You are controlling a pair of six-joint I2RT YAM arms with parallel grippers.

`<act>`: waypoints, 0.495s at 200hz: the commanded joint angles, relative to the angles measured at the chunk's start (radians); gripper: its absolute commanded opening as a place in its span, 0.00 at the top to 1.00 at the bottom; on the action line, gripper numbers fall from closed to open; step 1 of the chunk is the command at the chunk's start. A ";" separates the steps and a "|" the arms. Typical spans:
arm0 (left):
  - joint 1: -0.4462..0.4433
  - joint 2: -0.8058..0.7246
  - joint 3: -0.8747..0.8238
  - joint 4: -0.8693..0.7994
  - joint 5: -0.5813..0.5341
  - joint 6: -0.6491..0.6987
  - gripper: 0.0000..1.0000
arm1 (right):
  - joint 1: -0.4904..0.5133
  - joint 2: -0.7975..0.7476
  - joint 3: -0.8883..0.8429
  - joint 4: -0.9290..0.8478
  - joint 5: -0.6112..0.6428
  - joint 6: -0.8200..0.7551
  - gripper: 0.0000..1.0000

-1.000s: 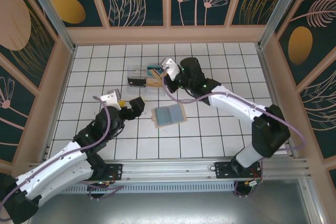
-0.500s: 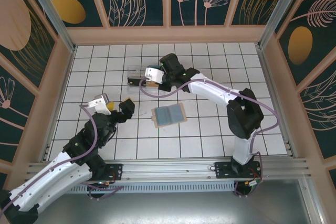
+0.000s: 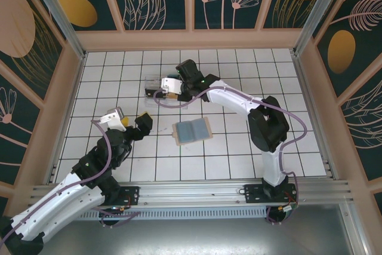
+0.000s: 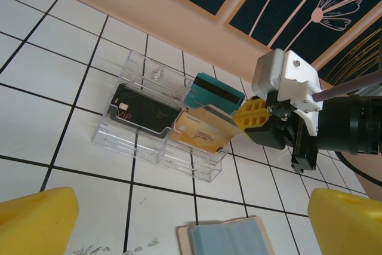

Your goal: Take the credit cards out of the card holder

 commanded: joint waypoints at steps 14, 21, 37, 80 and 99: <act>0.004 -0.008 -0.007 -0.009 -0.024 0.021 0.01 | 0.012 0.026 0.027 -0.025 0.013 -0.018 1.00; 0.004 -0.008 -0.007 -0.009 -0.024 0.021 0.01 | 0.011 0.028 0.028 -0.027 0.012 -0.018 1.00; 0.004 -0.008 -0.008 -0.006 -0.022 0.021 0.01 | 0.011 0.032 0.026 -0.028 0.010 -0.016 1.00; 0.004 -0.008 -0.011 -0.006 -0.020 0.022 0.01 | 0.011 0.058 0.022 -0.025 0.013 -0.006 1.00; 0.004 -0.008 -0.014 -0.004 -0.018 0.022 0.01 | 0.010 0.071 0.027 -0.027 0.008 0.000 1.00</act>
